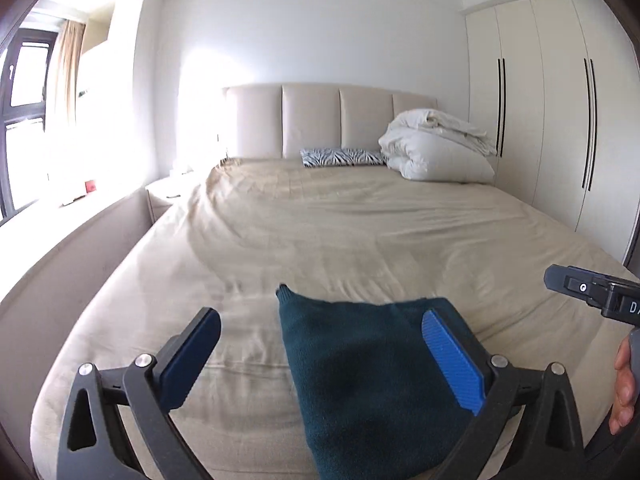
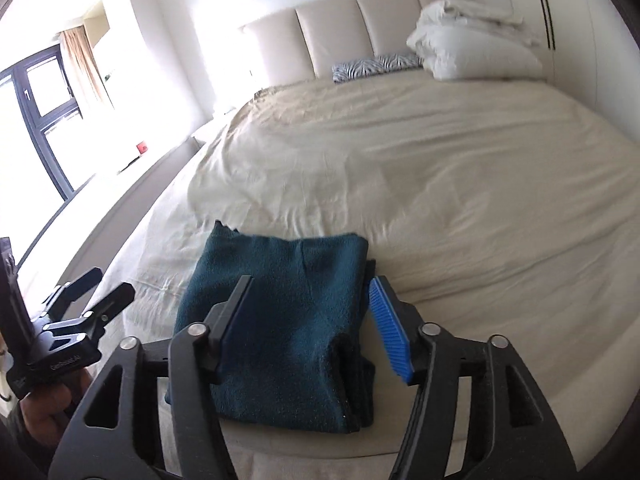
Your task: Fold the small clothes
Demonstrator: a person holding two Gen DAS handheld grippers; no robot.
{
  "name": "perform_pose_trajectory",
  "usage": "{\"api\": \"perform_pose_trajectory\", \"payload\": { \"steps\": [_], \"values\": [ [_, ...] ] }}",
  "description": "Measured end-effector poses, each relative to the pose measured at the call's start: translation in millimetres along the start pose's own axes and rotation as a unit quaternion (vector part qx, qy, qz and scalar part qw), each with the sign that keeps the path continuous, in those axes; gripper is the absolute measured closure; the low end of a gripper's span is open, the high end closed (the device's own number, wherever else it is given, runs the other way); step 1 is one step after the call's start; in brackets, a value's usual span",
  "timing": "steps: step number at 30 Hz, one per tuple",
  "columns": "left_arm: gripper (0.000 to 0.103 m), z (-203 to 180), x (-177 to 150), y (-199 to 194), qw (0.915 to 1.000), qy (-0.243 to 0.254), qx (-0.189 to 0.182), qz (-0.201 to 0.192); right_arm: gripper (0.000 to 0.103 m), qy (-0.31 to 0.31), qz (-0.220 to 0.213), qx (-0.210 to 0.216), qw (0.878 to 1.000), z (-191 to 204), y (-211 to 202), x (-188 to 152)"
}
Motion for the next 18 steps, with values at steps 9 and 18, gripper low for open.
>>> {"api": "perform_pose_trajectory", "payload": {
  "steps": [9, 18],
  "values": [
    [0.0, 3.2, 21.4, -23.9, 0.9987, -0.001, 0.016, 0.048, 0.0, -0.051, -0.163, -0.009, 0.985, 43.3, -116.6, 35.1],
    [0.0, 0.9, -18.2, -10.9, 0.9914, -0.017, 0.018, 0.128, 0.0, 0.003, -0.042, -0.026, 0.999, 38.8, -93.6, 5.1]
  ]
}}
Point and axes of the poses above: each gripper's, at about its wrist camera, not at the fingertips, and y roughly the way its jaws point, z to its left, x to its top, the point moved 1 cm from there along y, roughly the way its jaws point, and after that the axes turned 13 degrees about x, right-handed, at the moved point
